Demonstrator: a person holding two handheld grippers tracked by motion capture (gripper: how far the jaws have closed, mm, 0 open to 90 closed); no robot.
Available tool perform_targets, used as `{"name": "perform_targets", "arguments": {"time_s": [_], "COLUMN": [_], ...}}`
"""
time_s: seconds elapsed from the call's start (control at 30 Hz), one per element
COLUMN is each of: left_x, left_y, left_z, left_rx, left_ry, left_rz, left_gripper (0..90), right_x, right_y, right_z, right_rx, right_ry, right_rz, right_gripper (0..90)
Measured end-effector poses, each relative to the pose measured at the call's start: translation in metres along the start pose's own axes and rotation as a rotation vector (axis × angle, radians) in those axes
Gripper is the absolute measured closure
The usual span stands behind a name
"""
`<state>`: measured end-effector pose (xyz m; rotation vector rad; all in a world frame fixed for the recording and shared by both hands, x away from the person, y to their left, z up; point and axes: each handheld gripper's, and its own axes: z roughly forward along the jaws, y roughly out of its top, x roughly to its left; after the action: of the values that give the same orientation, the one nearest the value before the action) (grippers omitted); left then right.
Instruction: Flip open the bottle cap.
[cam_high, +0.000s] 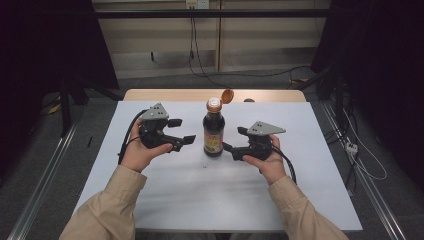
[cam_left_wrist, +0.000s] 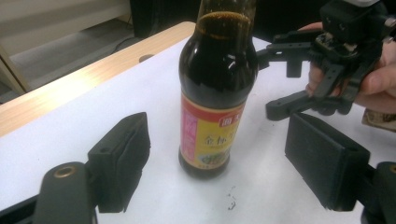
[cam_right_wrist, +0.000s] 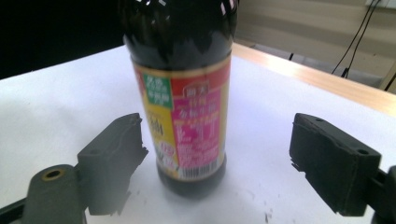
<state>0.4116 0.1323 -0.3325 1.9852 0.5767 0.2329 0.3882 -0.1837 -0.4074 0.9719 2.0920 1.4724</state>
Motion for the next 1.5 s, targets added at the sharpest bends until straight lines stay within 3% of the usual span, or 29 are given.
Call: {"name": "perform_targets", "arguments": {"time_s": [0.33,0.57,0.83,1.07,1.3,1.5], "left_x": [0.001,0.004,0.003,0.001,0.002,0.003], "left_y": [-0.028,-0.053,-0.066,-0.077,-0.092,-0.101], "left_z": [-0.007,-0.016,-0.025,-0.029,-0.034,-0.040], "left_rx": [0.033,0.031,0.035,0.029,0.055,0.037], "left_ry": [0.010,0.014,0.024,0.035,0.051,0.064], "left_rz": [-0.031,-0.039,-0.035,-0.031,-0.040,-0.052], "left_gripper": [13.5,12.1,11.4,9.1,8.4,8.3], "right_x": [0.003,0.001,0.000,-0.001,-0.001,-0.002], "right_y": [-0.008,-0.018,-0.028,-0.036,-0.046,-0.051], "right_z": [-0.021,-0.039,-0.056,-0.072,-0.087,-0.097], "right_rx": [0.014,0.011,0.014,0.008,0.012,0.012], "right_ry": [0.011,0.002,-0.016,-0.021,-0.039,-0.056], "right_rz": [0.005,0.001,-0.022,0.007,0.018,0.015], "right_gripper": [16.6,15.2,13.1,13.0,12.9,12.9]}}
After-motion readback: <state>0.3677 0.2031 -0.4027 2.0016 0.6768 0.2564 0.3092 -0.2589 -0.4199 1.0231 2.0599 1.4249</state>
